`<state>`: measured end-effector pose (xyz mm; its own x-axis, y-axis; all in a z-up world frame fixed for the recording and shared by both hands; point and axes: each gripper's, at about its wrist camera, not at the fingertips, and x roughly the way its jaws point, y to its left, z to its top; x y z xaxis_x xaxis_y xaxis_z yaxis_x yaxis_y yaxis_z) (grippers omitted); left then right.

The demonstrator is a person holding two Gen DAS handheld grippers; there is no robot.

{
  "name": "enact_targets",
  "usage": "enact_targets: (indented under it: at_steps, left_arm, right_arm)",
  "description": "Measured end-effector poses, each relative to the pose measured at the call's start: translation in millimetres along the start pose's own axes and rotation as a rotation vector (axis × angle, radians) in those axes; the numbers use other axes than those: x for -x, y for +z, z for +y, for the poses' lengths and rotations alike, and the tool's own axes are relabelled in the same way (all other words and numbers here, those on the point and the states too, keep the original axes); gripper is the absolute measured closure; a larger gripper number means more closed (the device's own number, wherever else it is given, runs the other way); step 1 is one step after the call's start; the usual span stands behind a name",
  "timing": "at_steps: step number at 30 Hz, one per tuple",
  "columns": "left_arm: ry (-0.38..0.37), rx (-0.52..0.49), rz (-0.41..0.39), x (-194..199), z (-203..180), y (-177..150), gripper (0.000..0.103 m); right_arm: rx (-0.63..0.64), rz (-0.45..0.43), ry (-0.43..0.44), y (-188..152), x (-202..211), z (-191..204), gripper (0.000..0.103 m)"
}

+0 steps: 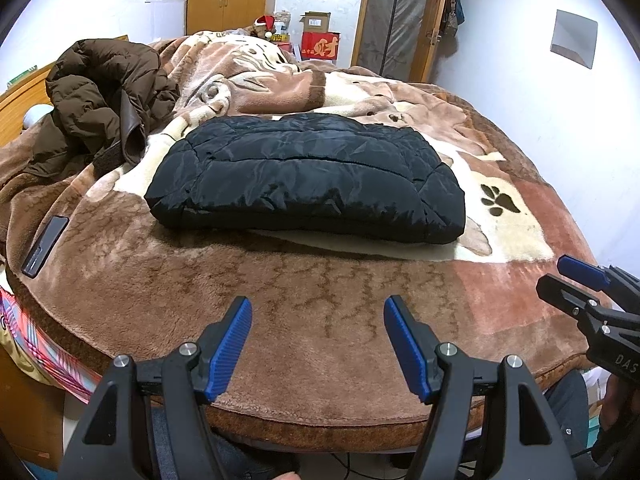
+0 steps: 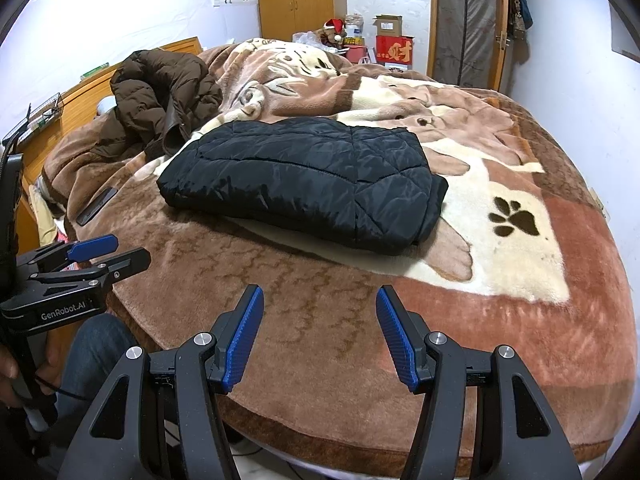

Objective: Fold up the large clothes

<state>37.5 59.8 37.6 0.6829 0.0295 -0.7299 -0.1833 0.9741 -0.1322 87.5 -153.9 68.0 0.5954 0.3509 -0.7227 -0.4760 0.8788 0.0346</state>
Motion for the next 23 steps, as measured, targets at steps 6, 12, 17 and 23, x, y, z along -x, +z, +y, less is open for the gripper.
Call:
enact_targets:
  at_steps: [6, 12, 17, 23]
  left_arm:
    - [0.017, -0.011, 0.006, -1.8, 1.4, -2.6, 0.033]
    - [0.035, -0.025, 0.017, -4.5, -1.1, -3.7, 0.033]
    - [0.037, -0.031, 0.011, -4.8, -4.8, -3.2, 0.033]
    - [0.033, -0.027, 0.016, -4.9, -5.3, -2.9, 0.033]
  right_arm:
    - [0.002, 0.003, 0.0, -0.4, -0.1, 0.9, 0.044]
    - [0.001, 0.004, 0.0, -0.7, -0.4, 1.9, 0.044]
    - [0.005, 0.006, 0.004, -3.0, -0.9, -1.1, 0.044]
    - [0.005, 0.005, 0.004, -3.3, -0.9, -2.6, 0.044]
